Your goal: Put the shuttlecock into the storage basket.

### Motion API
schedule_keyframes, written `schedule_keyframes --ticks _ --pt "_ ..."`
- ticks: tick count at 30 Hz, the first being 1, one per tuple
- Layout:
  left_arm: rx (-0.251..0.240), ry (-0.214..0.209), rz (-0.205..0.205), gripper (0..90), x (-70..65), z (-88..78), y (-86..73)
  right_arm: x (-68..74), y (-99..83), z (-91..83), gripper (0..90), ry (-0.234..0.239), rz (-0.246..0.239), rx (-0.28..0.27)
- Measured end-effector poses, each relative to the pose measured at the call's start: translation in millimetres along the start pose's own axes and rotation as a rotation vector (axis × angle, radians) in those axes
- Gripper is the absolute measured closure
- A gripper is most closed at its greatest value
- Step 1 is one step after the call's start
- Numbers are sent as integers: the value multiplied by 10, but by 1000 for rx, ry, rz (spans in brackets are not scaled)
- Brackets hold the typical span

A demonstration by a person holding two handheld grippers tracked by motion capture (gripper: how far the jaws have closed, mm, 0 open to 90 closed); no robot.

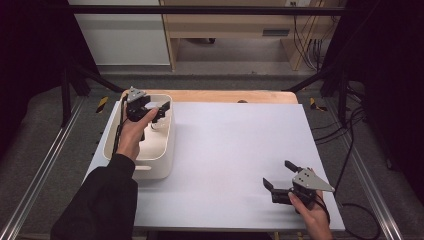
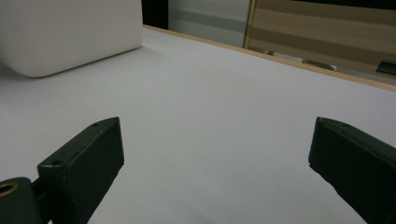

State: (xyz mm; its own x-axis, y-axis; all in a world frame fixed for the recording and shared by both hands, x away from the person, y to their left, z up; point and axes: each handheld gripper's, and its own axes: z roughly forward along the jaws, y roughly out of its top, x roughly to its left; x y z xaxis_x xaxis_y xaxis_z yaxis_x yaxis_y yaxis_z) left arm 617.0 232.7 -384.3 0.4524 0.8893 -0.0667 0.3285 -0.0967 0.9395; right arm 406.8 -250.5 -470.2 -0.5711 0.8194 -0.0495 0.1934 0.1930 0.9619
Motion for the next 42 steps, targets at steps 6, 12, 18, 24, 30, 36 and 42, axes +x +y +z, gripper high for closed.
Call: schedule_keyframes --ticks 6,12,18,24,30,36,42 --pt "0 3 0 135 4 0 0 0 0 1 34 0 1 1" --pt "-2 1 -1 135 5 -4 2 0 -1 2 34 0 -1 1" --pt "-12 -4 -2 138 1 -7 7 0 -2 3 34 0 -2 1" --pt "-17 -6 -4 131 2 -10 11 -1 -2 4 34 -1 -4 1" --pt "-25 -13 -10 124 -1 -14 15 2 -3 7 34 0 -5 2" --pt "-32 -33 -20 100 -8 -16 19 5 -4 9 34 -1 -6 3" --pt "-59 -48 -31 49 -23 -27 39 7 -4 10 34 1 -6 4"
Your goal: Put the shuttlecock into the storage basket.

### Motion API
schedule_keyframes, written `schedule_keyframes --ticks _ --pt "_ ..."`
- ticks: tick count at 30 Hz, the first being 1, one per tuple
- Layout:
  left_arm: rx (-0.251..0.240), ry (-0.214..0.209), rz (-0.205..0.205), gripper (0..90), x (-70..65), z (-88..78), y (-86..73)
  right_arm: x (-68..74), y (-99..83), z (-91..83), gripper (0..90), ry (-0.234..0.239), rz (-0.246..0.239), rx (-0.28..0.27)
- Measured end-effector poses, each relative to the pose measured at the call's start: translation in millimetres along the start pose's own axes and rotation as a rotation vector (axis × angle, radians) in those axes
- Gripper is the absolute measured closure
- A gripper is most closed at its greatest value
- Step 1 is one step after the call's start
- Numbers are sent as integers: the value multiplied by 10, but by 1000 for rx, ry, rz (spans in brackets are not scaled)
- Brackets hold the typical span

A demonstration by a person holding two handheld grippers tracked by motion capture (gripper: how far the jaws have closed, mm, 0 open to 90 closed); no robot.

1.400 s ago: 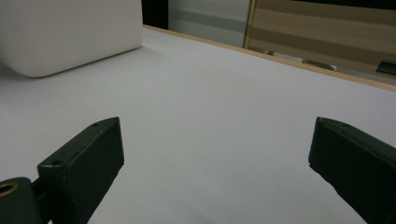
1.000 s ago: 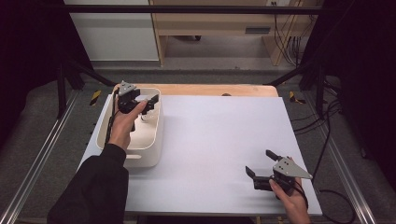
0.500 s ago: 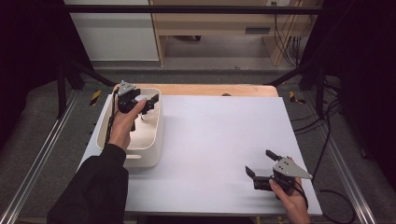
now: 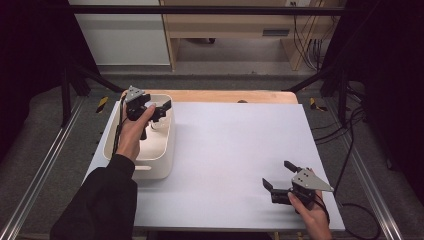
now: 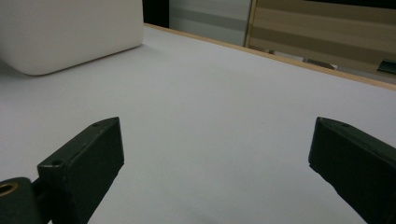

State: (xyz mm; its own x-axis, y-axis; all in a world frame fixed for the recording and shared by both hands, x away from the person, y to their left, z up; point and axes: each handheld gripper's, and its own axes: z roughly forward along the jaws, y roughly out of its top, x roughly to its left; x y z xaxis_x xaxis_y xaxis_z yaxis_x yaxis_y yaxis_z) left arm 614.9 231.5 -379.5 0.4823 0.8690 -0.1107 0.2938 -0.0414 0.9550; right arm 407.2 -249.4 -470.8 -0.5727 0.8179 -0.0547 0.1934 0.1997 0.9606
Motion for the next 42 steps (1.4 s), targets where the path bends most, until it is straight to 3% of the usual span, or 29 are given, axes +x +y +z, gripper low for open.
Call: schedule_keyframes --ticks 17,29,42 --pt "-36 -16 16 26 -64 -10 33 -1 1 -2 33 -1 -1 -1" --pt "-63 -49 -16 26 -82 -24 56 7 -1 4 32 4 -1 1" --pt "-70 -64 -21 26 -136 -47 82 18 -4 26 31 6 0 12"
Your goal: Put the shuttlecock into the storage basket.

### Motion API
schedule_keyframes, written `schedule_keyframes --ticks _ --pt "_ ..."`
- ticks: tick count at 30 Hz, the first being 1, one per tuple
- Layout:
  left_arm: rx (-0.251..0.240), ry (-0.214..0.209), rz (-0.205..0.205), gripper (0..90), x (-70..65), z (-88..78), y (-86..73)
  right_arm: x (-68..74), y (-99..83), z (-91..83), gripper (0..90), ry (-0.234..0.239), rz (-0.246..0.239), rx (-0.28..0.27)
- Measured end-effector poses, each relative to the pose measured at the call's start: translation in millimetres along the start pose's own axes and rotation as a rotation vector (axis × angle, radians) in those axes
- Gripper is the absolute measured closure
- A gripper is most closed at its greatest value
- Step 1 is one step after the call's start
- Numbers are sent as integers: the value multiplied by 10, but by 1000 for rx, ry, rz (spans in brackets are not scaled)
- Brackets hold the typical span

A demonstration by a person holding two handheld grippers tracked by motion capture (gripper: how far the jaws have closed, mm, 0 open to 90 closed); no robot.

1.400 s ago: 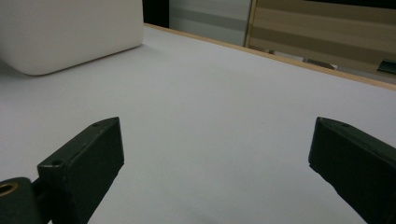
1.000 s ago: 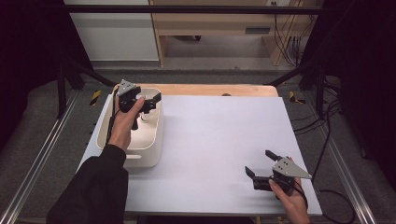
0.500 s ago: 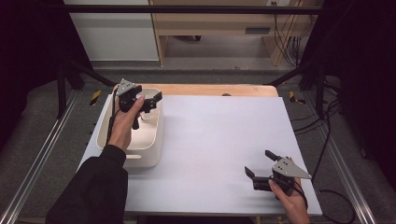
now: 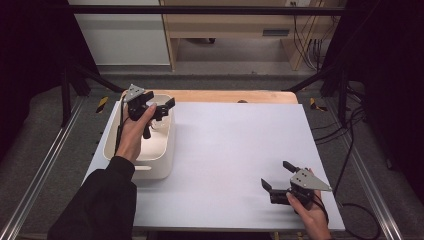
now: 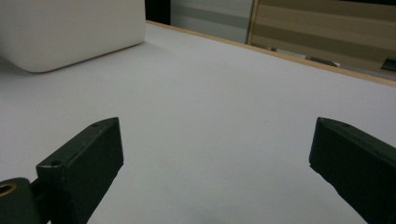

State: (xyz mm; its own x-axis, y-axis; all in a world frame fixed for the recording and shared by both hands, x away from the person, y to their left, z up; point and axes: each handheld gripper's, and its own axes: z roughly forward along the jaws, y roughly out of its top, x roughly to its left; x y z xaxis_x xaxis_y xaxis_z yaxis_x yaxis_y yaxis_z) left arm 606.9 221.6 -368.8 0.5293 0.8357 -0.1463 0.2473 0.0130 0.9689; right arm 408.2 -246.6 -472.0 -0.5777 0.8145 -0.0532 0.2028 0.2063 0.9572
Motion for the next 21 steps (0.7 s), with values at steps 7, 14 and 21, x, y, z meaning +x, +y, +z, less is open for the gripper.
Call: schedule_keyframes --ticks 7,14,21 --pt "0 -2 -13 26 -31 -11 16 12 14 -3 26 4 2 2" --pt "-16 -20 12 26 -99 -43 54 14 12 -4 26 6 0 2" --pt "-27 -27 40 26 -167 -140 113 22 12 -3 26 6 -4 4"
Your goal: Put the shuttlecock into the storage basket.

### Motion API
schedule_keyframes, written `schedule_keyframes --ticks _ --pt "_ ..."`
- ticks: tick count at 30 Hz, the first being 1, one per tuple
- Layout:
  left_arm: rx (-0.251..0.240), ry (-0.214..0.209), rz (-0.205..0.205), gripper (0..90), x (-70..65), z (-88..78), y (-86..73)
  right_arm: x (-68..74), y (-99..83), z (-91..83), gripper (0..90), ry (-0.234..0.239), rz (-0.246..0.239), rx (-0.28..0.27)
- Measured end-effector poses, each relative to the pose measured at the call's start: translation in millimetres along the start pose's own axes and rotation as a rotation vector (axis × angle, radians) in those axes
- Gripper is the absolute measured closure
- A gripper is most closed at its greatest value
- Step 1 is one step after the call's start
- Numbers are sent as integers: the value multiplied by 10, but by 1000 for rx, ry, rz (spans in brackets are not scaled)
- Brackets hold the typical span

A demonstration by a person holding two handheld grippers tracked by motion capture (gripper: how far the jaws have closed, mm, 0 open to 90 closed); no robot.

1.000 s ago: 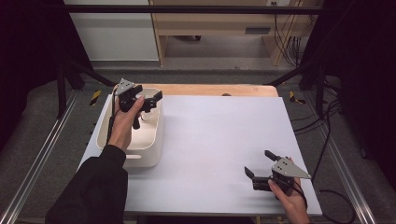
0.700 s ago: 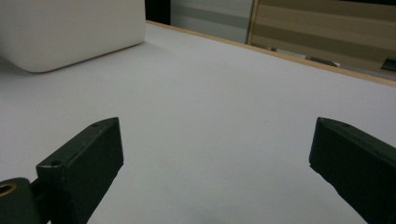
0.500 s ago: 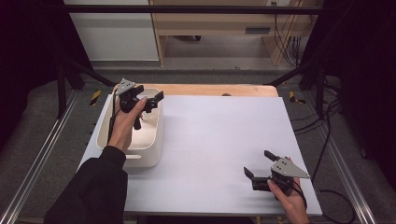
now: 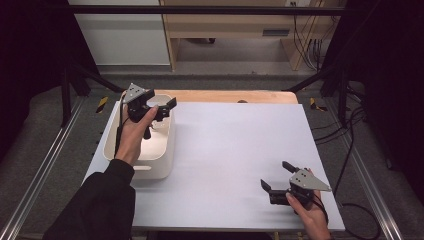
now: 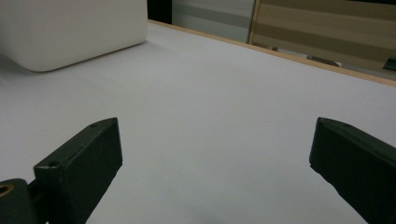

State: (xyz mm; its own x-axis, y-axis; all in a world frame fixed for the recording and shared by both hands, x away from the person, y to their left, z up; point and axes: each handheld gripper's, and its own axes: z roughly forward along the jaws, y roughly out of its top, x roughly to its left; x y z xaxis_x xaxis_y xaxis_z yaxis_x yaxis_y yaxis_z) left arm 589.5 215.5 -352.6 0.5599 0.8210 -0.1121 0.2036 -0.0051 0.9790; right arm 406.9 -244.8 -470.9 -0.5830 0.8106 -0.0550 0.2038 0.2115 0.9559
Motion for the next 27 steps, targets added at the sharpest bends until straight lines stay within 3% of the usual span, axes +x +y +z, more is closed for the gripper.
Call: schedule_keyframes --ticks 14,27 --pt "8 -22 -15 27 -84 -185 107 17 -4 3 26 0 2 5" --pt "4 -99 0 28 -392 -371 191 23 -1 4 26 0 1 4"
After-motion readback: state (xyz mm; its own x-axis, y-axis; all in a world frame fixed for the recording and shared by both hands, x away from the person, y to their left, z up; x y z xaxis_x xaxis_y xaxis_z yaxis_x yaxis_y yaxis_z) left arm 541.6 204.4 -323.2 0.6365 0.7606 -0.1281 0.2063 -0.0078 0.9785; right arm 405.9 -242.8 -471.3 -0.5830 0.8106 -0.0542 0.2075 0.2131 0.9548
